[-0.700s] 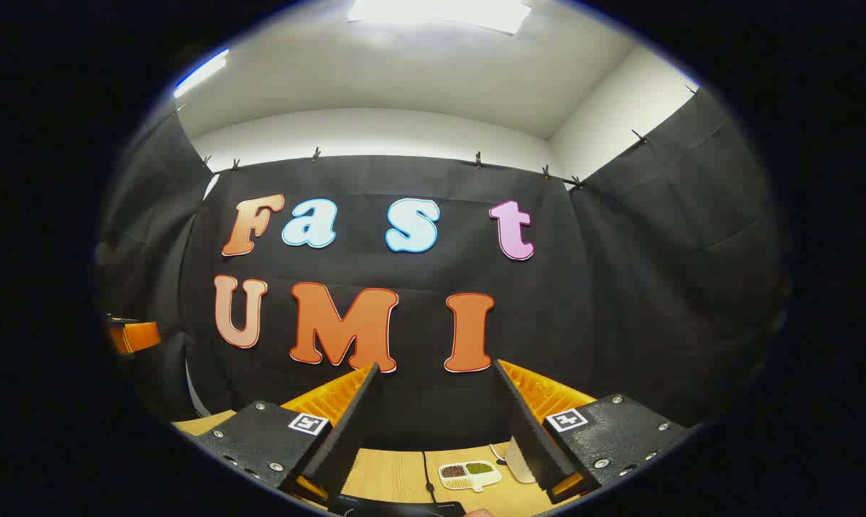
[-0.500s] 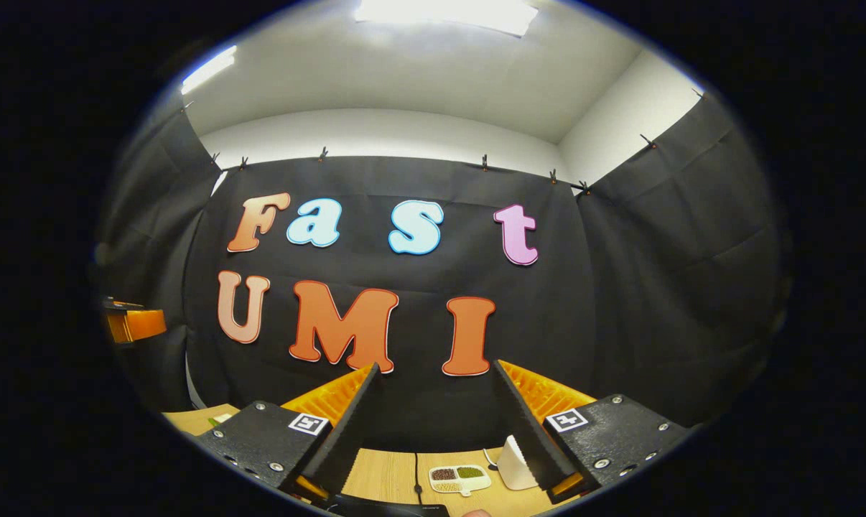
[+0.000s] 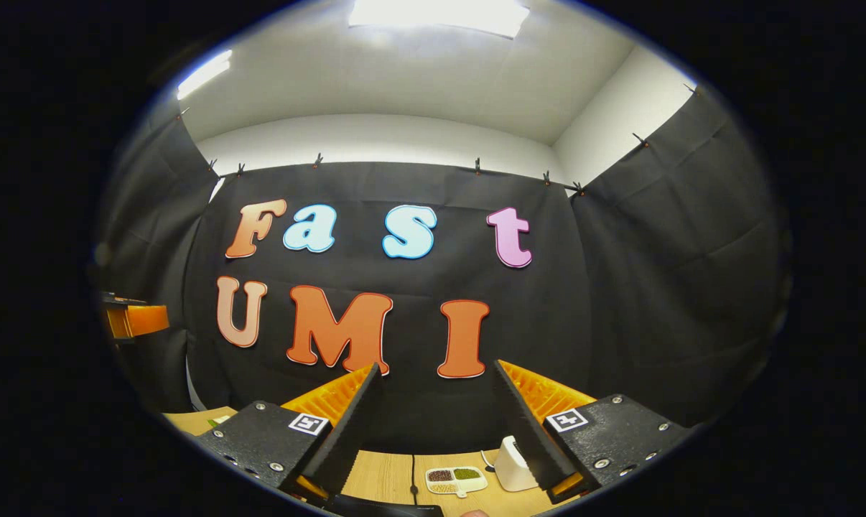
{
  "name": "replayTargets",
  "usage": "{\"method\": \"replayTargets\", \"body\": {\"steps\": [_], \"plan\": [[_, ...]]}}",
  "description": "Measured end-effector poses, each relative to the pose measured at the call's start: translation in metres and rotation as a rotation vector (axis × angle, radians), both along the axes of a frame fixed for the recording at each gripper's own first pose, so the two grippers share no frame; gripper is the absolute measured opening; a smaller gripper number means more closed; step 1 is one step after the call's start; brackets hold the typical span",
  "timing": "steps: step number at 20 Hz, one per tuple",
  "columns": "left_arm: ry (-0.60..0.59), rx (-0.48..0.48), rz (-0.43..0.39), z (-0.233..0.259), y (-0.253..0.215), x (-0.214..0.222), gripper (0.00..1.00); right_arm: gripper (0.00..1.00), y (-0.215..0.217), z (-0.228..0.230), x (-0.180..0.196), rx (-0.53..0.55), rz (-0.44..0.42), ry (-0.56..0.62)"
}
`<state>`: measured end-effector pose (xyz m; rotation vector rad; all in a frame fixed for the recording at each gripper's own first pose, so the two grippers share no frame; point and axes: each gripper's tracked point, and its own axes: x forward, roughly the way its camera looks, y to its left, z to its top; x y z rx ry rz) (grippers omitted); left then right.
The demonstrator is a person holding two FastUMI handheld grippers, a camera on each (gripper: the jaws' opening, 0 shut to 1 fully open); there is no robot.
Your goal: First push the handle of the pot to place it horizontally, then grasp the pot with both hands and set it on the induction cooktop.
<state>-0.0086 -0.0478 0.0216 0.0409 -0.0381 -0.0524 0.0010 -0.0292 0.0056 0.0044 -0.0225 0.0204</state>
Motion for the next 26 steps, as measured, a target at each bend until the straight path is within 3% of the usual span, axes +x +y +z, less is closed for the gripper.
{"method": "replayTargets", "body": {"steps": [6, 14, 15, 16, 17, 20, 22, 23, 25, 26], "plan": [[0.013, 0.017, 0.006, -0.004, 0.003, -0.005, 0.87, 0.94, -0.001, -0.005, -0.003, 0.001, 0.009, 0.019], [0.221, 0.038, -0.034, -0.066, 0.003, -0.012, 0.91, 0.94, -0.002, -0.027, -0.008, 0.002, 0.019, 0.079], [0.261, 0.039, -0.032, -0.078, 0.007, -0.015, 0.74, 0.94, -0.001, -0.028, -0.01, -0.001, 0.022, 0.081], [0.299, 0.042, -0.035, -0.089, 0.008, -0.016, 0.75, 0.95, 0.001, -0.029, -0.01, -0.001, 0.024, 0.082], [0.344, 0.044, -0.034, -0.102, 0.011, -0.018, 0.58, 0.95, 0.003, -0.031, -0.009, -0.001, 0.027, 0.084], [0.571, 0.044, -0.087, -0.168, 0.007, -0.036, 0.36, 0.94, 0.006, -0.04, -0.01, -0.002, 0.034, 0.105], [0.723, 0.086, -0.055, -0.21, 0.022, -0.05, 0.17, 0.95, 0.007, -0.047, -0.009, -0.008, 0.033, 0.12], [0.796, 0.076, -0.082, -0.227, 0.022, -0.063, 0.09, 0.95, 0.007, -0.049, -0.01, -0.012, 0.031, 0.126], [0.894, 0.068, -0.091, -0.252, 0.023, -0.082, 0.07, 0.99, 0.007, -0.055, -0.011, -0.017, 0.029, 0.139], [0.927, 0.074, -0.089, -0.261, 0.028, -0.089, 0.07, 0.95, 0.006, -0.057, -0.011, -0.018, 0.027, 0.144]]}}
